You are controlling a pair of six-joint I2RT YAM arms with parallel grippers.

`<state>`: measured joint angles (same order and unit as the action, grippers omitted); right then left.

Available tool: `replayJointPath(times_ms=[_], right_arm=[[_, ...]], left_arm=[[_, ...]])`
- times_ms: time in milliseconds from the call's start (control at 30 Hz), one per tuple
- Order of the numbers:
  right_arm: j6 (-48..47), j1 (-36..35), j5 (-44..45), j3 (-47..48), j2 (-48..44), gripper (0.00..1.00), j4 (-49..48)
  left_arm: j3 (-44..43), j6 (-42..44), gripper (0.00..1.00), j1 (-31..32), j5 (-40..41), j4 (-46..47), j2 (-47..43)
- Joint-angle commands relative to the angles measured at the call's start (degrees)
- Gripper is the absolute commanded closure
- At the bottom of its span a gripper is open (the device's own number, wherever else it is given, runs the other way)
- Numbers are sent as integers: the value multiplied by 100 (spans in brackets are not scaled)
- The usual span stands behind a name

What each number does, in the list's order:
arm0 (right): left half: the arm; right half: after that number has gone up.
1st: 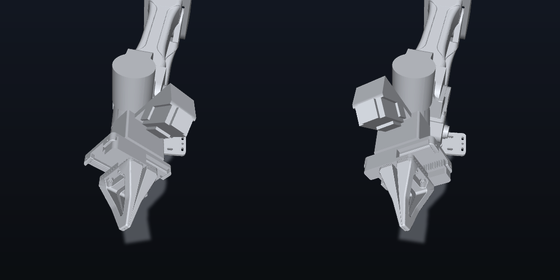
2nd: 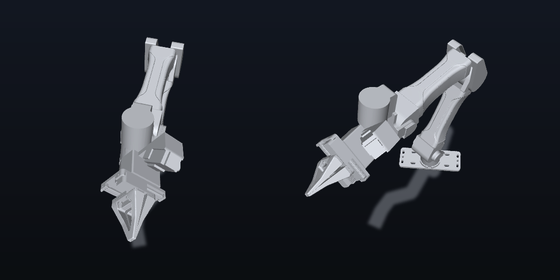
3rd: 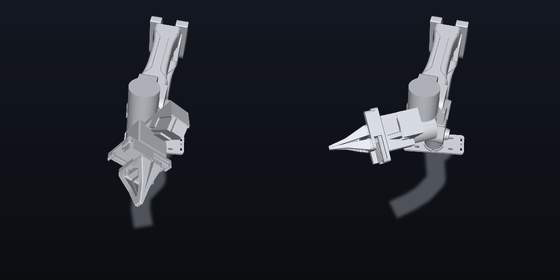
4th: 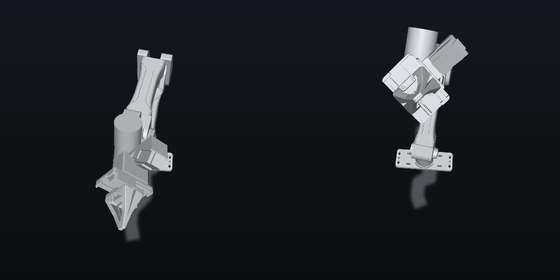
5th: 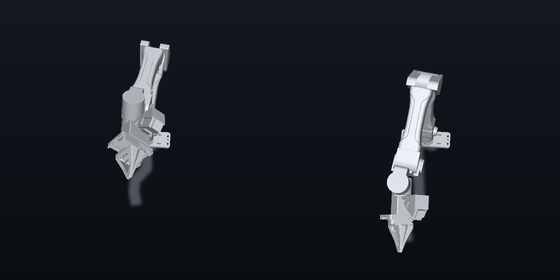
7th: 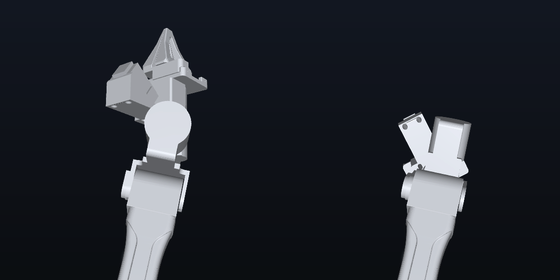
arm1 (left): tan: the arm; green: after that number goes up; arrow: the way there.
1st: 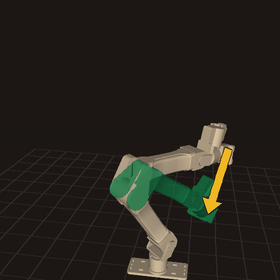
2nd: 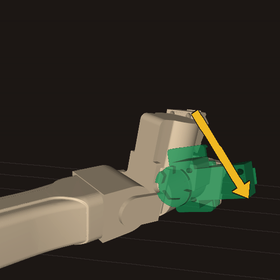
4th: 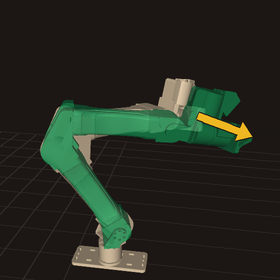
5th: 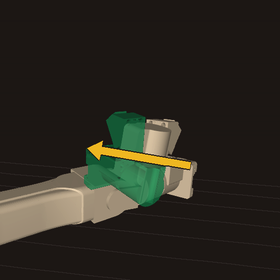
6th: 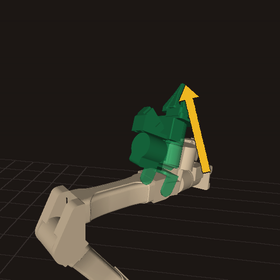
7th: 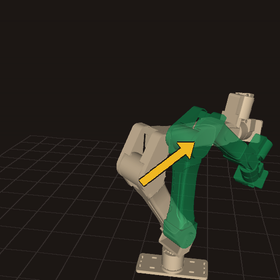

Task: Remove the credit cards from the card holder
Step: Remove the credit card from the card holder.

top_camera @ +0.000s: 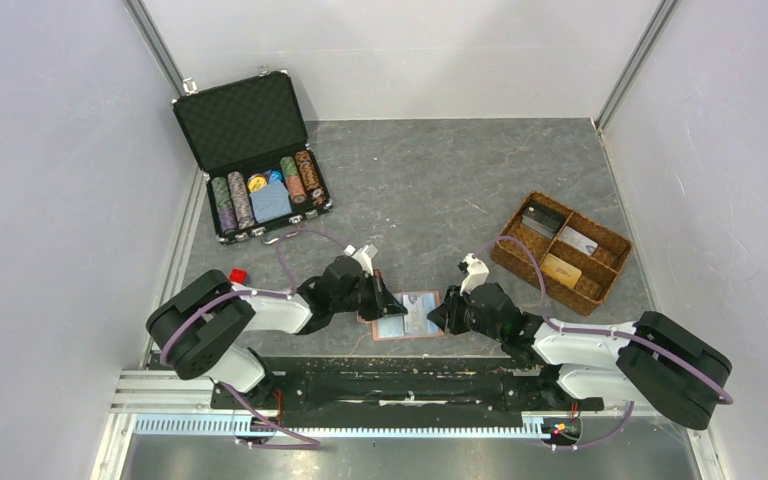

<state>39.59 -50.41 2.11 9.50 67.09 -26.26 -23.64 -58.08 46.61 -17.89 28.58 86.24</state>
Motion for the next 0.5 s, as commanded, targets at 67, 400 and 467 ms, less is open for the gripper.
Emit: replayJointPath(times_ms=[67,400,467], right_arm=[[-110,20,207,-61,-30,77,267],[-162,23,159,14,-50,77,310],[-189,31,166,43,-73,77,354]], left_arm=[[83,242,98,-185,128,-272,-403],[87,289,98,-310,0,-485,-664],[81,296,98,-334,-21,-532,-706]])
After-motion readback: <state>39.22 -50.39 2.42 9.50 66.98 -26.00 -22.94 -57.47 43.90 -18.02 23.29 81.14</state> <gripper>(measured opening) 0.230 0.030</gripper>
